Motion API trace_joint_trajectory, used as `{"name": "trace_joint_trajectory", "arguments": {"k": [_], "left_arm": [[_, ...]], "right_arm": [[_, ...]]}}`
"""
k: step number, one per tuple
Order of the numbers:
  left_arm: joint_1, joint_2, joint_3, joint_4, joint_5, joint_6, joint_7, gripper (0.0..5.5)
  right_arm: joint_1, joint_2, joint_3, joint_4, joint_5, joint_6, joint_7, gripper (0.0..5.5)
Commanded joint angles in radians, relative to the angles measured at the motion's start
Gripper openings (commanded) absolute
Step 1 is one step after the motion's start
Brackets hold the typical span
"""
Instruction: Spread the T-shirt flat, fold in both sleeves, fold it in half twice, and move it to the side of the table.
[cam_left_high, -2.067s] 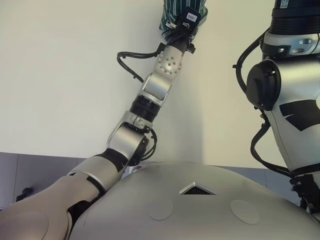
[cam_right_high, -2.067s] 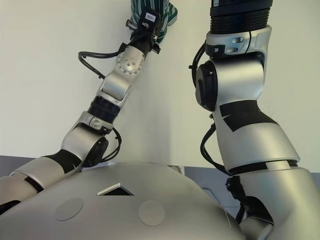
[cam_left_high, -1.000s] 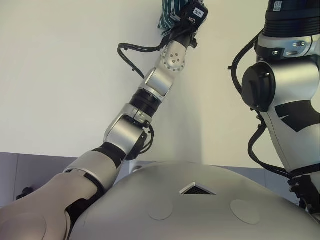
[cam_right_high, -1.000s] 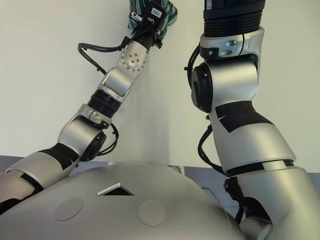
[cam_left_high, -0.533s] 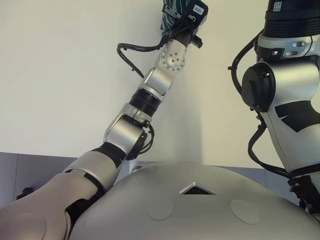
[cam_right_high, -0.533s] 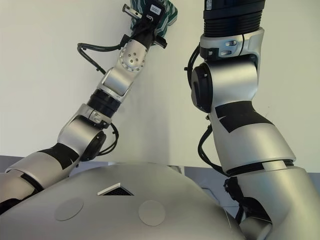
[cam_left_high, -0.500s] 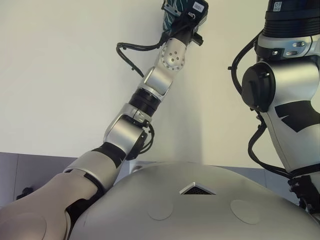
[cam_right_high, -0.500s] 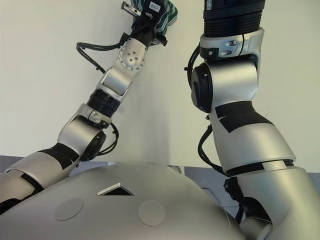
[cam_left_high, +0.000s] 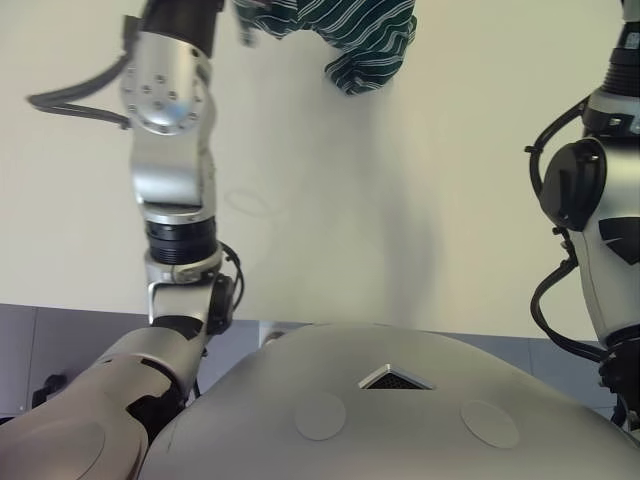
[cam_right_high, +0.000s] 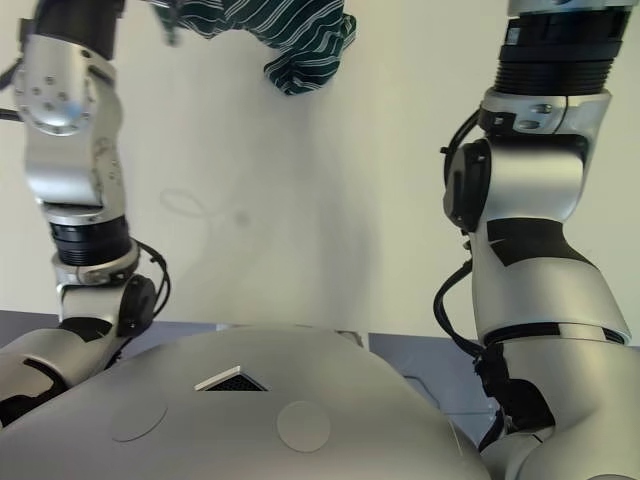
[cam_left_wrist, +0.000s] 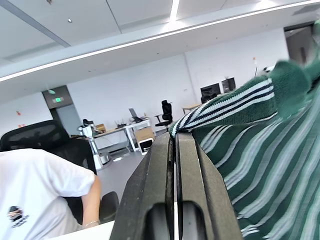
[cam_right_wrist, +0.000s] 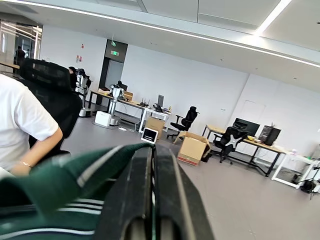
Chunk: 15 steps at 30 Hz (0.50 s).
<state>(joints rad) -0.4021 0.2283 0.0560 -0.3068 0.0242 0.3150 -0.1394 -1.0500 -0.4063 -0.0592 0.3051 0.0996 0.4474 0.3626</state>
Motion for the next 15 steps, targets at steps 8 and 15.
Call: {"name": "trace_joint_trajectory", "arguments": {"k": [8, 15], "left_arm": [[-0.474, 0.294, 0.066, 0.660, 0.007, -0.303, -0.183, 0.02], [-0.821, 0.333, -0.015, 1.247, 0.090, -0.551, -0.223, 0.02]], "right_arm": [[-0.064, -0.123, 0.124, 0.226, -0.173, -0.317, 0.114, 0.00], [-0.289, -0.117, 0.149, 0.659, -0.254, -0.552, 0.073, 0.00]]}}
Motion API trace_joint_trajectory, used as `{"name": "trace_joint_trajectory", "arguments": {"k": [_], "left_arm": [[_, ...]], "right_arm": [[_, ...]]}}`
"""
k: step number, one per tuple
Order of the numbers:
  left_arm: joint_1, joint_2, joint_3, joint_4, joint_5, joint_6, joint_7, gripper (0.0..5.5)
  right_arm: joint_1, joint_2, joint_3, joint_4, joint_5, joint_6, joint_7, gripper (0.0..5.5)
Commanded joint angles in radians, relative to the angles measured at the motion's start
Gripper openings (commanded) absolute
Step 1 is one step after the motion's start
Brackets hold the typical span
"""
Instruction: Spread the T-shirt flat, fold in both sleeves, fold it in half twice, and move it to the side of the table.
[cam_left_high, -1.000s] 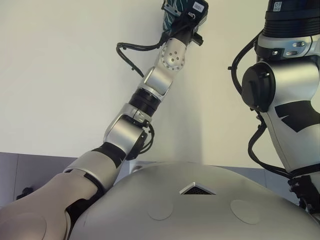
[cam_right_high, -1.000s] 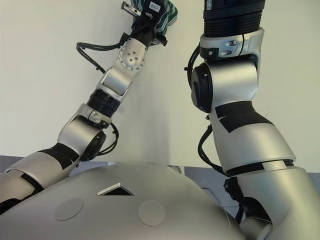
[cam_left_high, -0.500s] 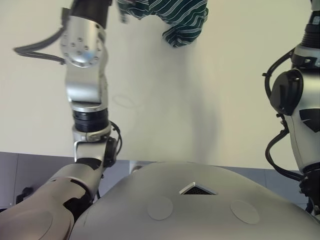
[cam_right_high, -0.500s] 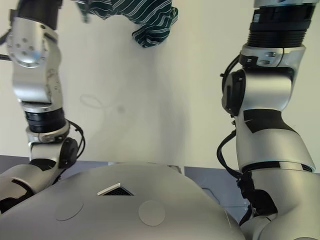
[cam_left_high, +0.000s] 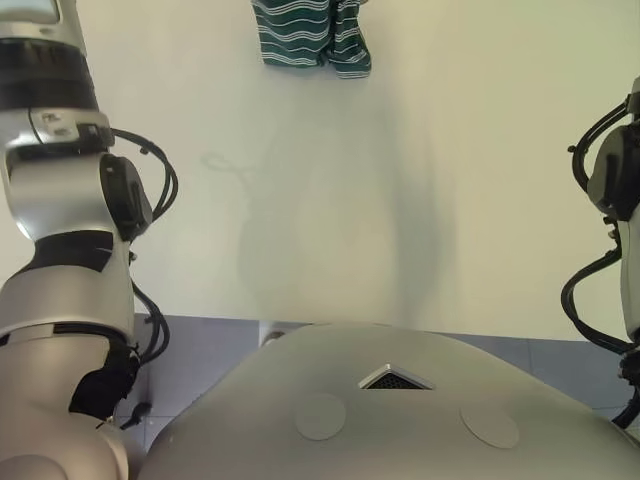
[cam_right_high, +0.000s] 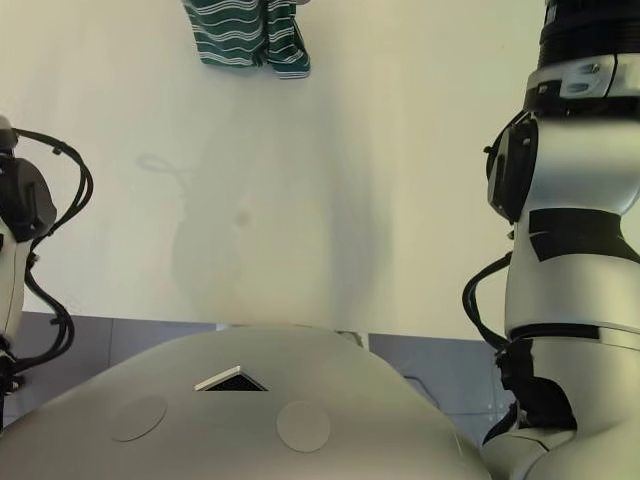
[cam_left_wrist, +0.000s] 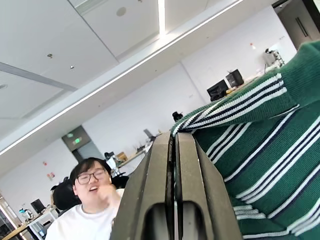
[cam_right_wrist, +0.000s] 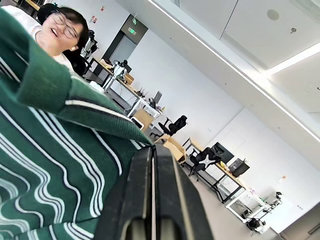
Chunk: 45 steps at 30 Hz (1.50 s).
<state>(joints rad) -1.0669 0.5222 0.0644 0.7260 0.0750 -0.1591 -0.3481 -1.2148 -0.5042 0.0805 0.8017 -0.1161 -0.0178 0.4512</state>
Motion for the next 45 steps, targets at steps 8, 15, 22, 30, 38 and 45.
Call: {"name": "trace_joint_trajectory", "arguments": {"k": [8, 15, 22, 30, 38, 45], "left_arm": [[-0.388, 0.070, -0.071, 0.504, 0.113, -0.179, 0.013, 0.02], [-0.507, 0.094, -0.097, 0.570, 0.165, -0.173, 0.041, 0.02], [-0.598, 0.133, -0.119, 0.597, 0.213, -0.156, 0.071, 0.02], [-0.509, 0.106, -0.177, 0.619, 0.283, -0.161, 0.088, 0.02], [-0.386, 0.068, -0.165, 0.613, 0.264, -0.184, 0.081, 0.02], [-0.378, 0.061, -0.150, 0.608, 0.251, -0.188, 0.062, 0.02]], "right_arm": [[-0.289, -0.030, 0.021, 0.389, -0.101, -0.221, -0.024, 0.00], [-0.390, -0.040, 0.023, 0.462, -0.142, -0.239, -0.053, 0.00], [-0.465, -0.044, 0.023, 0.500, -0.170, -0.232, -0.068, 0.00], [-0.425, -0.025, 0.019, 0.523, -0.170, -0.218, -0.038, 0.00], [-0.301, -0.028, 0.033, 0.519, -0.177, -0.237, -0.006, 0.00], [-0.301, -0.036, 0.023, 0.514, -0.163, -0.232, -0.001, 0.00]]}}
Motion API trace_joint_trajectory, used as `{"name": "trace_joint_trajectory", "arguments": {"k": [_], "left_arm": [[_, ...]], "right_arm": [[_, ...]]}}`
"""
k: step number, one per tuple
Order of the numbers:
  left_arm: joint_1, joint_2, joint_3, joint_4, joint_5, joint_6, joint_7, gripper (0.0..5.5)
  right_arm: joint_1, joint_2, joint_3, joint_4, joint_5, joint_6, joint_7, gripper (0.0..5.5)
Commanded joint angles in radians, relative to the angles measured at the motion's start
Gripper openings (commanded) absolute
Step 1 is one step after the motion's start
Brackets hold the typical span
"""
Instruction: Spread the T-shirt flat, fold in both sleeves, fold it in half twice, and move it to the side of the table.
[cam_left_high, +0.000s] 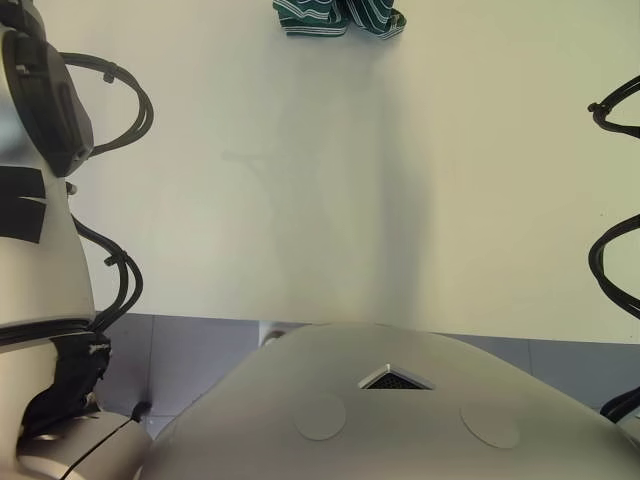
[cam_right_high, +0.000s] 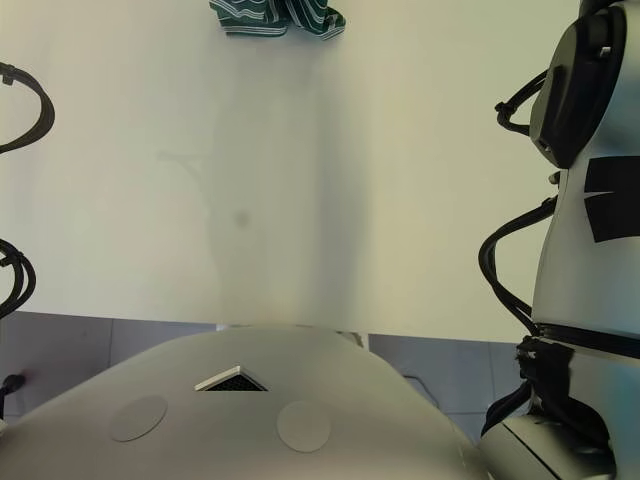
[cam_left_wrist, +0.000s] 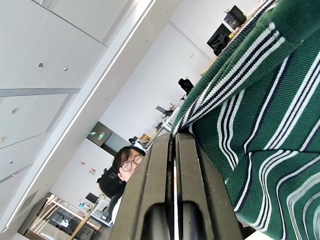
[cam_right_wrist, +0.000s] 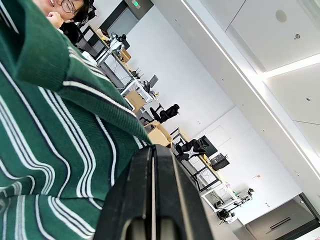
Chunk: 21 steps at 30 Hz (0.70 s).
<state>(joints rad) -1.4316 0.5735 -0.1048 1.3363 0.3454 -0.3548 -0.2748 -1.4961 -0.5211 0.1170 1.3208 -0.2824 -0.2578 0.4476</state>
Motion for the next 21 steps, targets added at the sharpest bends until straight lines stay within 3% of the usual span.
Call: {"name": "trace_joint_trajectory", "arguments": {"k": [1, 21], "left_arm": [[-0.024, 0.014, 0.024, -0.003, -0.021, 0.010, -0.010, 0.02], [-0.135, 0.050, -0.043, 0.014, 0.078, 0.034, 0.081, 0.02]], "right_arm": [[-0.029, -0.020, -0.016, -0.005, 0.005, 0.009, 0.002, 0.00], [-0.105, -0.004, -0.019, 0.009, -0.018, 0.028, -0.065, 0.00]]}}
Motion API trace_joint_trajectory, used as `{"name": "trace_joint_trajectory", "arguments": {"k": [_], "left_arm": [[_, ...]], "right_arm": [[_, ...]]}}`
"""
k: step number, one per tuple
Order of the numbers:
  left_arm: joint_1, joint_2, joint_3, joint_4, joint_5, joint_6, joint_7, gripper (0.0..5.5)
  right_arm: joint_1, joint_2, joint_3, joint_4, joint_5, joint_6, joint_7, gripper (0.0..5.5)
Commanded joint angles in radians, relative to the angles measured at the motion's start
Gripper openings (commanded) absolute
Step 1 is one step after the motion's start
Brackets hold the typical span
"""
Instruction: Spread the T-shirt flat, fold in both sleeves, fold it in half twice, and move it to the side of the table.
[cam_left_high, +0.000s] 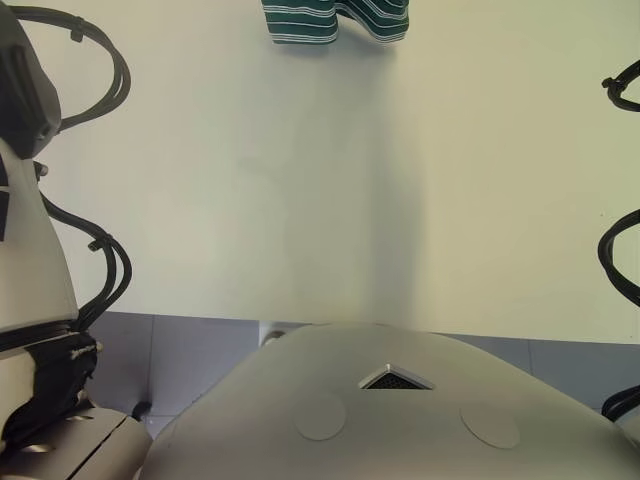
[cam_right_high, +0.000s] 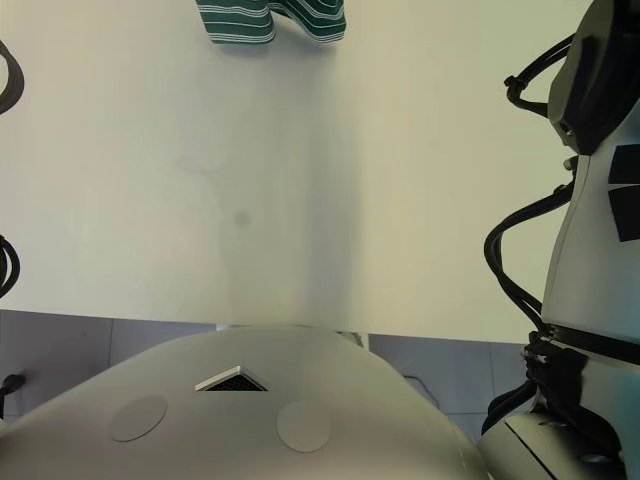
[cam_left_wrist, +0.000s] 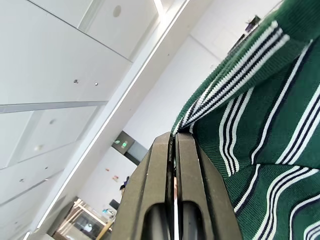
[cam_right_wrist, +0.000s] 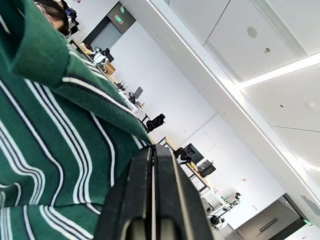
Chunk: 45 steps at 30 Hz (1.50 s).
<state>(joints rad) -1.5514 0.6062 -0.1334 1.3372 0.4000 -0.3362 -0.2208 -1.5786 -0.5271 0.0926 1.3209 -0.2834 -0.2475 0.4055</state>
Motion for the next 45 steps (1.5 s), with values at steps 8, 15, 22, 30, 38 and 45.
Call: {"name": "trace_joint_trajectory", "arguments": {"k": [8, 15, 22, 30, 38, 45], "left_arm": [[-0.007, 0.002, -0.013, 0.009, 0.023, -0.007, 0.009, 0.02], [0.115, 0.022, -0.032, 0.006, 0.033, -0.065, -0.045, 0.02], [0.237, 0.012, 0.004, -0.041, -0.033, -0.207, -0.164, 0.02], [0.530, 0.031, 0.088, -0.290, -0.276, -0.328, -0.510, 0.02], [1.188, 0.122, 0.072, -1.206, -0.568, -0.023, -0.770, 0.02], [1.670, 0.245, 0.051, -1.677, -0.646, 0.152, -0.863, 0.02]], "right_arm": [[-0.005, 0.010, 0.017, 0.009, -0.031, 0.012, -0.007, 0.00], [0.067, 0.003, 0.037, 0.004, -0.040, -0.022, 0.089, 0.00], [0.152, -0.012, 0.004, -0.028, 0.013, -0.064, 0.237, 0.00], [0.338, -0.014, -0.023, -0.157, 0.136, -0.138, 0.567, 0.00], [0.740, -0.048, 0.027, -0.639, 0.294, 0.016, 0.910, 0.00], [1.281, -0.222, 0.115, -1.303, 0.425, 0.295, 1.096, 0.00]]}}
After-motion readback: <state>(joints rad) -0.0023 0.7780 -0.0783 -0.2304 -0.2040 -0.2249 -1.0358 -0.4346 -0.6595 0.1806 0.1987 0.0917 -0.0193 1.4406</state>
